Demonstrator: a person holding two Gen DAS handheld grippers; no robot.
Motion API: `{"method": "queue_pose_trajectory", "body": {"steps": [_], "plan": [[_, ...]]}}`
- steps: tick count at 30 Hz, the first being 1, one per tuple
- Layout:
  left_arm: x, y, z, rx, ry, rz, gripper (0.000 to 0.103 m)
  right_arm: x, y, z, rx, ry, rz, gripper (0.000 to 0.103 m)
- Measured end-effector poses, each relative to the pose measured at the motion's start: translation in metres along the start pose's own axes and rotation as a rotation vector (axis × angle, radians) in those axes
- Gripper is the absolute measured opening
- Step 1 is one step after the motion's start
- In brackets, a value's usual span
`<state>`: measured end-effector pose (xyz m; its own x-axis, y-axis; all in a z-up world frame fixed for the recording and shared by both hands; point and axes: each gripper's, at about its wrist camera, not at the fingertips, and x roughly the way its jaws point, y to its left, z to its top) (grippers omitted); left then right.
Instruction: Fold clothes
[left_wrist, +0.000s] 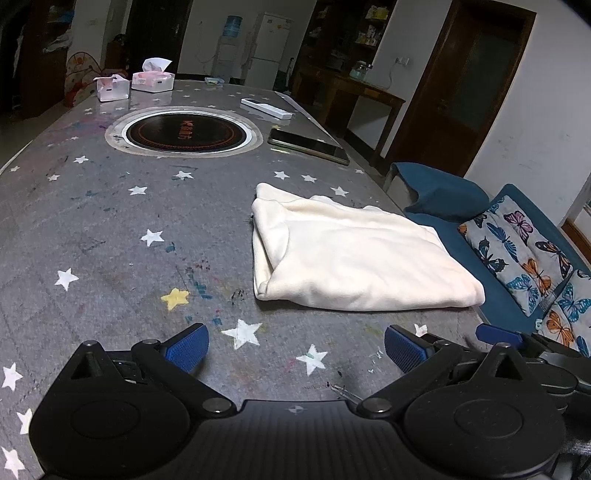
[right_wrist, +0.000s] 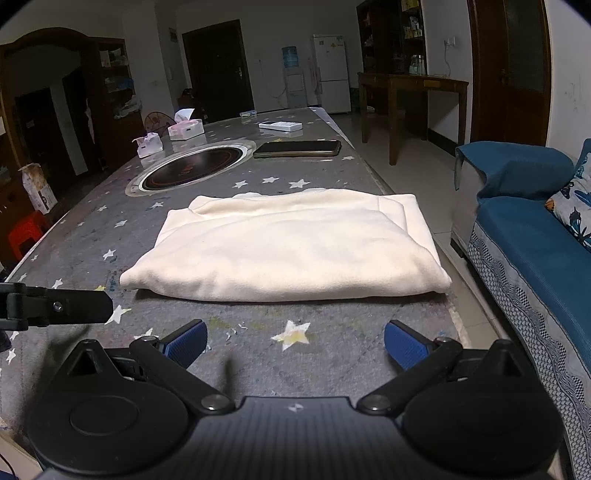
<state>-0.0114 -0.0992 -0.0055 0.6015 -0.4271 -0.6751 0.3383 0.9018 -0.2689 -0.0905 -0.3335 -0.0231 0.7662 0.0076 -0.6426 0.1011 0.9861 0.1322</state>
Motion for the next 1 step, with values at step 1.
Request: {"method": "queue_pose_trajectory", "body": {"steps": [1], "plan": [[0.0002,-0.0002,-0.0001,0.0,0.002,-0.001,0.103,0.0,-0.0001,0.0,0.0,-0.001,-0.001,0.103]]}}
